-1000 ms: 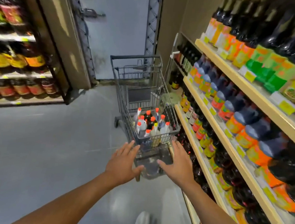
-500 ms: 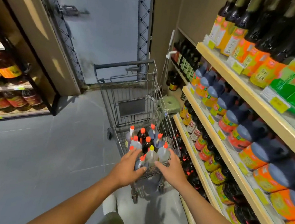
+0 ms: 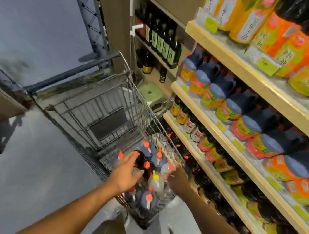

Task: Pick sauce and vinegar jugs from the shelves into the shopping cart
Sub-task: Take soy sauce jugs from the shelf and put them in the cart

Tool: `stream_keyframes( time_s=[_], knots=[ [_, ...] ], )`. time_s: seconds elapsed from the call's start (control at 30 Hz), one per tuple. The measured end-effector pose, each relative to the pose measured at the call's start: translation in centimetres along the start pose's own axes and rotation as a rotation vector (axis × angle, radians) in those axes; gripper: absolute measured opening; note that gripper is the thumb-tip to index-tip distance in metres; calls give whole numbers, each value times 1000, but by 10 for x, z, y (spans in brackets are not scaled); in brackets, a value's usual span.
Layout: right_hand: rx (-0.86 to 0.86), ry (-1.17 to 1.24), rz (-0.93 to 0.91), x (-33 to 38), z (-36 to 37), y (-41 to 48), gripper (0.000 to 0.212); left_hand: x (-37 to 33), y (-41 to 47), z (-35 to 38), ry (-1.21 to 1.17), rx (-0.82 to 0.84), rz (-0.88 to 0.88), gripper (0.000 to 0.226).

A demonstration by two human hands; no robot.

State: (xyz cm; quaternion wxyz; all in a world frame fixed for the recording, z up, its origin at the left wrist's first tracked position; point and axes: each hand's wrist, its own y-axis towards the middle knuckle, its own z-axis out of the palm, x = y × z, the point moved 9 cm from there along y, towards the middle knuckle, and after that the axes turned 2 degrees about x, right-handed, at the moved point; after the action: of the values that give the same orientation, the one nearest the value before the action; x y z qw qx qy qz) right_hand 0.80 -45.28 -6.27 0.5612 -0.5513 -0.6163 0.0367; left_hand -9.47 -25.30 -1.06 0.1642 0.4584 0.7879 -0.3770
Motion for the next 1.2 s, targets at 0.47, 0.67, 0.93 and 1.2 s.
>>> stream_keyframes(
  time_s=[0.47, 0.67, 0.93, 1.2],
  knots=[
    [-137, 42, 316, -11, 45, 117, 65, 62, 101, -53, 19, 206, -13, 69],
    [-165, 18, 299, -21, 63, 174, 63, 94, 107, -64, -2, 197, 11, 64],
    [-269, 74, 355, -23, 53, 176, 42, 108, 113, -80, -17, 182, -79, 62],
    [-301, -257, 123, 45, 5, 128, 32, 94, 127, -83, -48, 204, -68, 56]
  ],
)
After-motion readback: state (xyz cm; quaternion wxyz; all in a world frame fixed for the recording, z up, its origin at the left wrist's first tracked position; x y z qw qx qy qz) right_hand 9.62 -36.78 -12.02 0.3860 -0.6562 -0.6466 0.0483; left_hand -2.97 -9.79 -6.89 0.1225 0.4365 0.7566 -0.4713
